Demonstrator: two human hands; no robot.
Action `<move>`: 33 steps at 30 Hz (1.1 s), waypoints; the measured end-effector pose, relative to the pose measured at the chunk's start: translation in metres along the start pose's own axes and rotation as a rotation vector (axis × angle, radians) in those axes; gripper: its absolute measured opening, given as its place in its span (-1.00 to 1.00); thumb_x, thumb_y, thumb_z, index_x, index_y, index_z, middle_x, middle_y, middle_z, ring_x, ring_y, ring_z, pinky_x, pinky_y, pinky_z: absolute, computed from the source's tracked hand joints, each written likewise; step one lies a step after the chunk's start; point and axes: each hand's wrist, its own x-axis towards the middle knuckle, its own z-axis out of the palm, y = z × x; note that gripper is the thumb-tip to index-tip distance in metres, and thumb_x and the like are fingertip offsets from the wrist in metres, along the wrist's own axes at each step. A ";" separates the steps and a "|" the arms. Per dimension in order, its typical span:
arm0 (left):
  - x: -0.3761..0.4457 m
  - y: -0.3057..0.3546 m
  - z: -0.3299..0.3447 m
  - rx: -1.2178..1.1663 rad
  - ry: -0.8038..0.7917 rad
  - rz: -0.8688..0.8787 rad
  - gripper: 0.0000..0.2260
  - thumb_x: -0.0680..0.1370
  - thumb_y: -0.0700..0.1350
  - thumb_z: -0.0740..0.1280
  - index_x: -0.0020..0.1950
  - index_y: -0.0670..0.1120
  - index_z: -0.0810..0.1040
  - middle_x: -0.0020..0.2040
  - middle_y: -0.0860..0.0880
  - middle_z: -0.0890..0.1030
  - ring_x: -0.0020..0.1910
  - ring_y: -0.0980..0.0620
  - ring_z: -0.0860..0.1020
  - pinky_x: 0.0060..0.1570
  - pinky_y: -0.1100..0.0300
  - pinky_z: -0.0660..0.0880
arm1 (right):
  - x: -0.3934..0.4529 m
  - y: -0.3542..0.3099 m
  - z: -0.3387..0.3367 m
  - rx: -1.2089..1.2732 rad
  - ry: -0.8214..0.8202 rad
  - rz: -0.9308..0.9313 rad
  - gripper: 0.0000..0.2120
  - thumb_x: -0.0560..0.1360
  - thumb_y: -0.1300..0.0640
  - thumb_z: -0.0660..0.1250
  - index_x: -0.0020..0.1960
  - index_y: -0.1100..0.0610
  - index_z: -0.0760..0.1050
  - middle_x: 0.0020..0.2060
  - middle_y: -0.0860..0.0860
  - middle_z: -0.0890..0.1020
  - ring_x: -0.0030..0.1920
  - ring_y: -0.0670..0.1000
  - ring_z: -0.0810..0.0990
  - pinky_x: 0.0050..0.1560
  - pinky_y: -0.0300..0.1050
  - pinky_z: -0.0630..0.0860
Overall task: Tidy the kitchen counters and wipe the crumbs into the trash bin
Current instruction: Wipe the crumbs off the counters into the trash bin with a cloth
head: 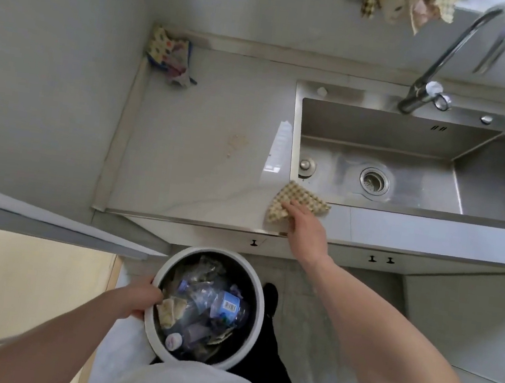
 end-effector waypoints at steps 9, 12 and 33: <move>0.011 0.007 -0.003 -0.175 0.017 -0.052 -0.60 0.50 -0.41 0.26 0.30 -0.14 0.46 0.08 -0.29 0.63 0.01 -0.27 0.66 -0.20 -0.06 0.68 | 0.124 -0.042 -0.033 0.278 0.158 0.022 -0.46 0.54 0.33 0.21 0.45 -0.05 0.46 0.46 -0.03 0.46 0.45 0.03 0.42 0.44 -0.02 0.39; 0.016 0.010 0.000 -0.209 0.037 -0.074 -0.59 0.51 -0.40 0.26 0.32 -0.13 0.44 0.09 -0.27 0.61 0.01 -0.25 0.65 -0.27 0.00 0.67 | 0.172 -0.061 -0.038 0.259 0.191 0.023 -0.46 0.51 0.31 0.15 0.43 -0.01 0.47 0.39 -0.04 0.54 0.37 0.05 0.50 0.40 -0.03 0.42; 0.043 0.013 0.005 -0.271 -0.037 -0.101 -0.65 0.52 -0.38 0.31 0.26 -0.11 0.47 0.09 -0.25 0.64 0.03 -0.22 0.68 -0.12 -0.07 0.70 | 0.230 -0.085 0.043 -0.319 -0.272 -0.375 -0.37 0.48 -0.16 0.04 0.51 0.01 0.34 0.46 0.18 0.40 0.48 0.30 0.31 0.48 0.22 0.23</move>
